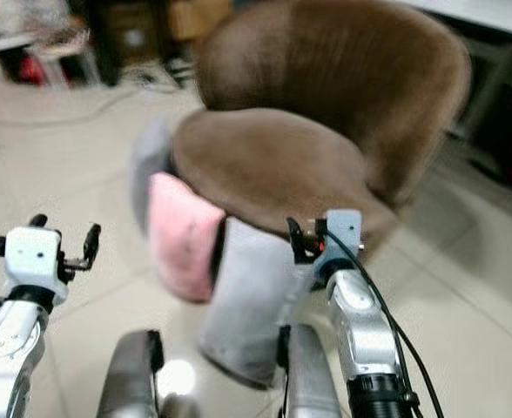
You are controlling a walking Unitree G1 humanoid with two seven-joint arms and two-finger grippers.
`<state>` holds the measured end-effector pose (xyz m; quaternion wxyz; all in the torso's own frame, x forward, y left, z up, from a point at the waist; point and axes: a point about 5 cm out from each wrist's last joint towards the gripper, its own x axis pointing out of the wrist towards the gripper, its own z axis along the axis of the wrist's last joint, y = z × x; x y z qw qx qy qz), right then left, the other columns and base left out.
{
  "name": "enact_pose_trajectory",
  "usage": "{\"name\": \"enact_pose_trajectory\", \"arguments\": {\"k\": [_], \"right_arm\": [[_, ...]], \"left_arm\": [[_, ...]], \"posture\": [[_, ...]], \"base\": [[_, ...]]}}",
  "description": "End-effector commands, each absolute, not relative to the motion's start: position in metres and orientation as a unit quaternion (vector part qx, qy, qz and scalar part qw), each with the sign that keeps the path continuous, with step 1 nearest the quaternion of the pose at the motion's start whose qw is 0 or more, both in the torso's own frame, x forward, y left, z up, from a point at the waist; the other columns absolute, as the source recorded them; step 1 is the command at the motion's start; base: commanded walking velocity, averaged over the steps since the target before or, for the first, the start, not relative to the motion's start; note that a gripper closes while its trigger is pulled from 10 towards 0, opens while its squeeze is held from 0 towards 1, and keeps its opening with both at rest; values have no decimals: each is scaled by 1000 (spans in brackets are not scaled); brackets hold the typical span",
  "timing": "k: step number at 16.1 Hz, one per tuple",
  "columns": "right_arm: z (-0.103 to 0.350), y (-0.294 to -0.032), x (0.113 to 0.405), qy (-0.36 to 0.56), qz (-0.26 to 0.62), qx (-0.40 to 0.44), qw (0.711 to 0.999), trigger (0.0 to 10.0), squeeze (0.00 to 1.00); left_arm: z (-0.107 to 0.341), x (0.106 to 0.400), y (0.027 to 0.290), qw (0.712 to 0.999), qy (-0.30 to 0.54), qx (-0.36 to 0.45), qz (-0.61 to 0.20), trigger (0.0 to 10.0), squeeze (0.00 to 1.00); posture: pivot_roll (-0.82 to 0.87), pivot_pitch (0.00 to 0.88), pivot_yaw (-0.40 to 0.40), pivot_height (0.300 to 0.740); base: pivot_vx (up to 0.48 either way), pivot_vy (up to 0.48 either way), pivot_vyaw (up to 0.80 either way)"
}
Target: Move the pillow to the sofa from floor
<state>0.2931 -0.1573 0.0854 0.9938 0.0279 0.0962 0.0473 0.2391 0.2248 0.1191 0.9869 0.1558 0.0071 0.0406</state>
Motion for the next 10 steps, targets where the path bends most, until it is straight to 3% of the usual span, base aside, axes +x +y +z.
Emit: {"name": "enact_pose_trajectory", "arguments": {"k": [1, 2, 6, 10], "right_arm": [[88, -161, 294, 94, 43, 19, 995, 10000, 0], [88, -161, 295, 92, 42, 18, 995, 10000, 0], [91, -159, 295, 82, 62, 1, 995, 10000, 0], [88, -154, 294, 96, 127, -28, 987, 10000, 0]], "left_arm": [[120, 240, 222, 988, 4, 151, 31, 10000, 0], [120, 240, 222, 988, 4, 151, 31, 10000, 0], [120, 240, 222, 988, 3, 152, 31, 10000, 0], [119, 239, 219, 987, 3, 156, 31, 10000, 0]], "posture": [[-13, 0, 7, 510], [-13, 0, 7, 510], [-13, 0, 6, 510], [-8, 0, 0, 510]], "base": [[285, 0, -712], [281, 0, -613], [280, 0, 0], [61, 0, 800]]}}
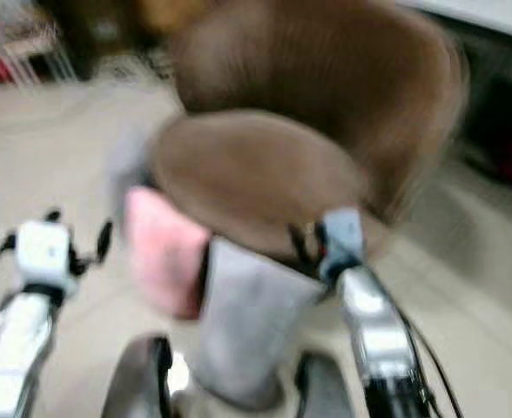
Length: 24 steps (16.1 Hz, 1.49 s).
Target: Move the pillow to the sofa from floor
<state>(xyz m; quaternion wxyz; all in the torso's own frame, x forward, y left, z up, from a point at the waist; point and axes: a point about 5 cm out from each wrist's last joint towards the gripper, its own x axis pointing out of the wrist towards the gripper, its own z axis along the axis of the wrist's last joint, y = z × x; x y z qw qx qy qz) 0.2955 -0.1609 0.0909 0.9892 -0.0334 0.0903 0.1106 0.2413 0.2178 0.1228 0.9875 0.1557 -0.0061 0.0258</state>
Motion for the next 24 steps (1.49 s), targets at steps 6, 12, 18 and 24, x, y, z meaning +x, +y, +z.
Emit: {"name": "enact_pose_trajectory", "arguments": {"k": [6, 12, 18, 24], "right_arm": [[89, -164, 300, 97, 90, -13, 991, 10000, 0], [86, -160, 301, 103, 95, -1, 990, 10000, 0], [85, -157, 300, 103, 92, 21, 990, 10000, 0], [83, -154, 298, 104, 84, 20, 991, 10000, 0]], "left_arm": [[117, 239, 221, 985, 7, 168, 40, 10000, 0], [119, 239, 220, 984, 6, 177, 35, 10000, 0], [119, 240, 221, 983, 8, 180, 29, 10000, 0], [120, 241, 220, 984, 4, 174, 27, 10000, 0]], "posture": [[-8, 0, 0, 510], [-1, 0, 2, 480], [-3, 0, 13, 420], [-2, 0, 15, 375]], "base": [[0, 0, 0], [0, 0, 0], [0, 0, 0], [0, 0, 0]]}}
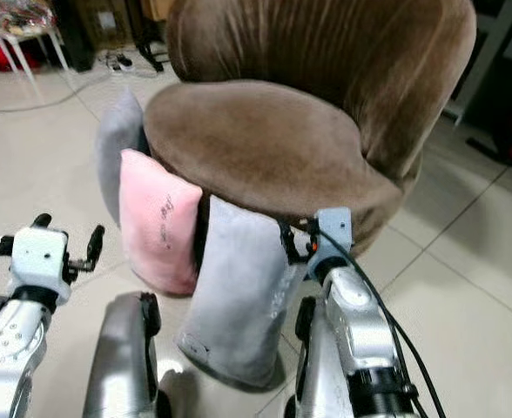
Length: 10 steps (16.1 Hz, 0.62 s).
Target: Move the pillow to the sofa from floor
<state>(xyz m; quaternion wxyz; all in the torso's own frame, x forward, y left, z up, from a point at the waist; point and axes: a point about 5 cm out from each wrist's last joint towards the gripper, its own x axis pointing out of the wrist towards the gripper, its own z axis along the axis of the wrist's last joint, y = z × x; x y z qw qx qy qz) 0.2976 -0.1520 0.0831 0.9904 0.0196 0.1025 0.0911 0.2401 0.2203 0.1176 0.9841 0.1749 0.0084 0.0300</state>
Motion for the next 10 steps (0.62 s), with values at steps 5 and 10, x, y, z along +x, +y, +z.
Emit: {"name": "enact_pose_trajectory", "arguments": {"k": [5, 10], "right_arm": [[87, -153, 301, 91, 88, -1, 992, 10000, 0], [86, -153, 301, 91, 76, 17, 993, 10000, 0]], "left_arm": [[123, 242, 220, 986, 0, 165, 24, 10000, 0], [123, 242, 220, 986, 0, 162, 22, 10000, 0]], "posture": [[-3, 0, 16, 375], [-5, 0, 19, 375]], "base": [[0, 0, 320], [295, 0, 640]]}}
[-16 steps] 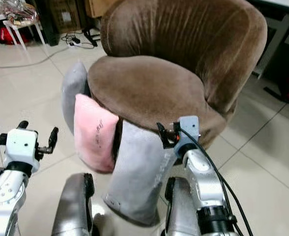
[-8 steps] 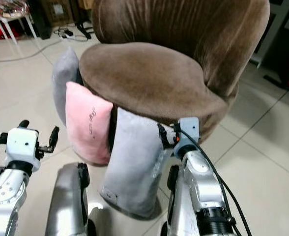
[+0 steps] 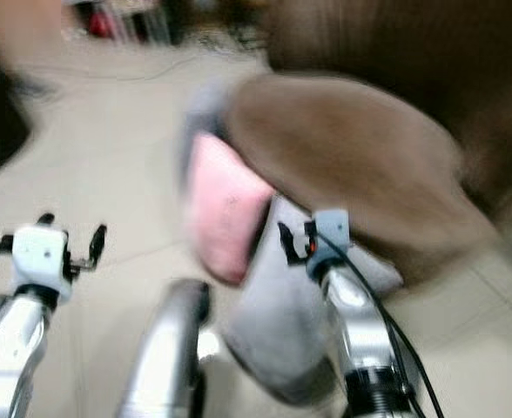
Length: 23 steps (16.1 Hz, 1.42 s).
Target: Move the pillow to the sofa from floor
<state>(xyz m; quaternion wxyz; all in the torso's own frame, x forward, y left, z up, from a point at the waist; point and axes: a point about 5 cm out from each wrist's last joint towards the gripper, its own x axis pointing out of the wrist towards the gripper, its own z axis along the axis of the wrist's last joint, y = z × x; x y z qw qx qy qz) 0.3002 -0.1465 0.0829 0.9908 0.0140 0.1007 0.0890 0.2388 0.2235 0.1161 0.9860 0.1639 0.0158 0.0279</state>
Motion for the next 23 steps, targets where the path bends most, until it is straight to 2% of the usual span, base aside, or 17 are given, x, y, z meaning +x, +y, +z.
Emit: {"name": "enact_pose_trajectory", "arguments": {"k": [1, 8, 14, 16, 23], "right_arm": [[86, -154, 301, 94, 71, 30, 993, 10000, 0], [88, -151, 302, 85, 90, -2, 992, 10000, 0], [88, -148, 302, 81, 90, 2, 993, 10000, 0], [86, -154, 304, 89, 56, 16, 994, 10000, 0], [85, -154, 304, 93, 57, 10, 994, 10000, 0]], "left_arm": [[123, 242, 221, 986, 0, 164, 22, 10000, 0], [122, 243, 222, 985, 4, 172, 21, 10000, 0], [122, 242, 223, 987, 2, 158, 18, 10000, 0], [123, 243, 224, 987, 2, 162, 22, 10000, 0], [120, 244, 227, 985, 5, 169, 36, 10000, 0]], "posture": [[-6, 0, 21, 375], [-7, 0, 25, 375], [-4, 0, 25, 375], [-5, 0, 29, 375], [-5, 0, 26, 375]], "base": [[296, 0, 0], [0, 0, 0], [127, 0, 800], [255, 0, 0], [0, 0, 0]]}}
